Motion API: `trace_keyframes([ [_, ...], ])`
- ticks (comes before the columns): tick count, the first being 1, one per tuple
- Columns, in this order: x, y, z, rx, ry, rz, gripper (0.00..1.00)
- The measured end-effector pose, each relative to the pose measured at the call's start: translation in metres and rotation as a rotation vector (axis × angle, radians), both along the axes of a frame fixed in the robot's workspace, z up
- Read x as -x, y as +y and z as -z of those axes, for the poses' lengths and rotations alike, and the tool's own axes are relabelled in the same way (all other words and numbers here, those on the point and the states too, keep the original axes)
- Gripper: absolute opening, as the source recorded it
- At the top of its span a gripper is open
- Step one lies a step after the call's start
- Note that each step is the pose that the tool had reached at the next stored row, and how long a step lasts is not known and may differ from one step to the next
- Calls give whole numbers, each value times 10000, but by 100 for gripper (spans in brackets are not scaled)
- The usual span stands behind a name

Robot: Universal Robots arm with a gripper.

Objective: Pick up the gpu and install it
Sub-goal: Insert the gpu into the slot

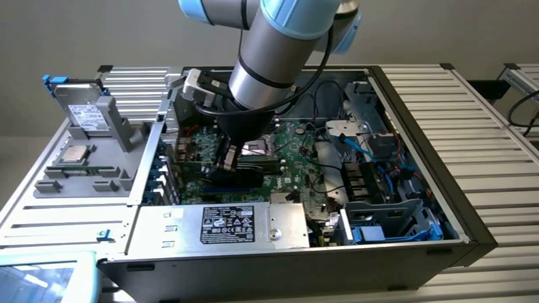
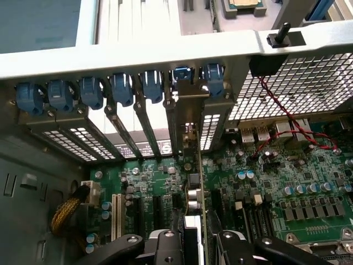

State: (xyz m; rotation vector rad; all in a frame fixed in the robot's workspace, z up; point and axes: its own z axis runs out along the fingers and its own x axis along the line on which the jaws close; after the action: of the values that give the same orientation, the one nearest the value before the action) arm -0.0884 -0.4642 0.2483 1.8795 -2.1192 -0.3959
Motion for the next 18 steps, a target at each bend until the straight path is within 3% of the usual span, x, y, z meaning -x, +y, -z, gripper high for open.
trace_keyframes([
  [6, -44, -21, 0, 2, 15, -3, 28],
  [18, -25, -6, 6, 2, 17, 17, 28],
])
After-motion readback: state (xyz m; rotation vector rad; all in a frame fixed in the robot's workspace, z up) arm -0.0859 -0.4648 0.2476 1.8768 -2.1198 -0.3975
